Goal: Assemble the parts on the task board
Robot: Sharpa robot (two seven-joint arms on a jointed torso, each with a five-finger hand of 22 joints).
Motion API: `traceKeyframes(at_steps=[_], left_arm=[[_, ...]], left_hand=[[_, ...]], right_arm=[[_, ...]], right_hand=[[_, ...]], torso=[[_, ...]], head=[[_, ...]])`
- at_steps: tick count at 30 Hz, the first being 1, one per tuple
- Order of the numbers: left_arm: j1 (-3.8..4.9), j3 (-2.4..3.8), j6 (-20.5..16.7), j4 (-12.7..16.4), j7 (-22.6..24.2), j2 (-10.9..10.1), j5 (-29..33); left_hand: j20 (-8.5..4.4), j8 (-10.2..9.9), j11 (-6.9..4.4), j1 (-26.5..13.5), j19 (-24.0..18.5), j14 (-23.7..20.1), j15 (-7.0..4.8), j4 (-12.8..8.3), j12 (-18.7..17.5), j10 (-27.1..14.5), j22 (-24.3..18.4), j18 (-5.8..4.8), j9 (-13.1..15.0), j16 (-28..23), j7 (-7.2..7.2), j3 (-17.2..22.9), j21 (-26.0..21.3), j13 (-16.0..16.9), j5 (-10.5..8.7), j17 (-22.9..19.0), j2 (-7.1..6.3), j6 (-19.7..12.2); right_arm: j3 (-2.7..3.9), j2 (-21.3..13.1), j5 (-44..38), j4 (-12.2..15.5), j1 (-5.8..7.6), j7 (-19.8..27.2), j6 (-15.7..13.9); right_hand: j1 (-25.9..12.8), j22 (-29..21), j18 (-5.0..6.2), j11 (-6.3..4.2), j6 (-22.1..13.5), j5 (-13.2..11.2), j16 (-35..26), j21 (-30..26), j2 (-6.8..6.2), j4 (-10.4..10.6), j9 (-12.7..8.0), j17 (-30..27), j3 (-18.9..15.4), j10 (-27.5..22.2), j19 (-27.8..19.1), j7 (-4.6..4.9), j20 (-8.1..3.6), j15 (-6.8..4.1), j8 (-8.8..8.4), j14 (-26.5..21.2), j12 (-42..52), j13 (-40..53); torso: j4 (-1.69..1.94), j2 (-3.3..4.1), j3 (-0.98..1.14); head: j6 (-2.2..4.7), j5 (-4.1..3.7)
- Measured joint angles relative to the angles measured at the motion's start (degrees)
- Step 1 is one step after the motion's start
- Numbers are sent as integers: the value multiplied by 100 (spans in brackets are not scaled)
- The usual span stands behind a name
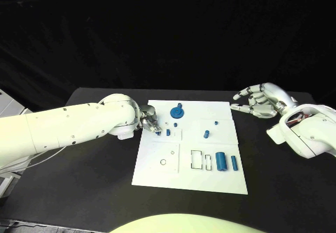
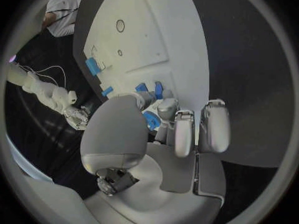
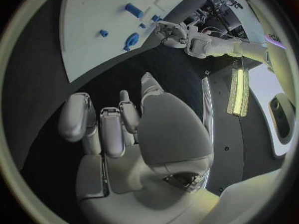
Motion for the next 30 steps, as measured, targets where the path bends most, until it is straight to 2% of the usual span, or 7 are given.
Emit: traceKeyframes(at_steps=[3, 6, 7, 30], left_arm=[[-32, -13, -13, 9, -5, 13, -2], [-33, -12, -29, 14, -13, 10, -4], [-34, -12, -34, 18, -14, 10, -5], [-50, -12, -111, 135, -96, -26, -43]], left_hand=[[0, -7, -20, -14, 0, 0, 0, 0, 0, 20, 0, 0, -12, 0, -3, 0, 0, 4, 0, 0, -14, 4], [0, -7, -20, -14, 0, 0, 0, -1, 0, 20, 2, 0, -10, 0, -8, 1, 0, 4, 0, 0, -14, 8], [0, 3, -19, -16, 0, 0, 0, -61, 0, 20, 5, 0, -10, 0, -8, 62, 0, 4, -2, 0, -16, 8], [0, 7, -19, -33, 0, 0, 1, -46, 0, 19, 4, 0, 19, 0, 2, 78, 0, 3, -4, -1, -33, 16]], right_arm=[[0, -3, 0, 0, 0, 0, 0], [1, -7, 0, 2, 0, 0, 0], [1, -7, 0, 2, 0, 0, 0], [0, -17, 6, 4, -4, -1, 2]], right_hand=[[0, 0, 0, 0, 0, 0, 0, 0, 0, 0, 0, 0, 0, 0, 0, 0, 0, 0, 0, 0, 0, 0], [0, 0, 0, 0, 0, 0, 0, 0, 0, 0, -1, 0, 0, 0, 0, 0, 0, 0, 0, 0, 0, 0], [0, 0, 0, 0, 0, 0, 0, 0, 0, 0, -1, 0, 0, 0, 0, 0, 0, 0, 0, 0, 0, 0], [0, 0, 0, 0, 0, 0, 0, 0, 0, 0, 4, 5, 0, 0, 0, 0, 0, 0, 24, 0, 0, 0]], torso=[[-3, 1, 0], [-3, 1, 1], [-3, 1, 1], [-1, 0, -1]], head=[[-3, -1], [-4, -2], [-4, -2], [-25, -8]])
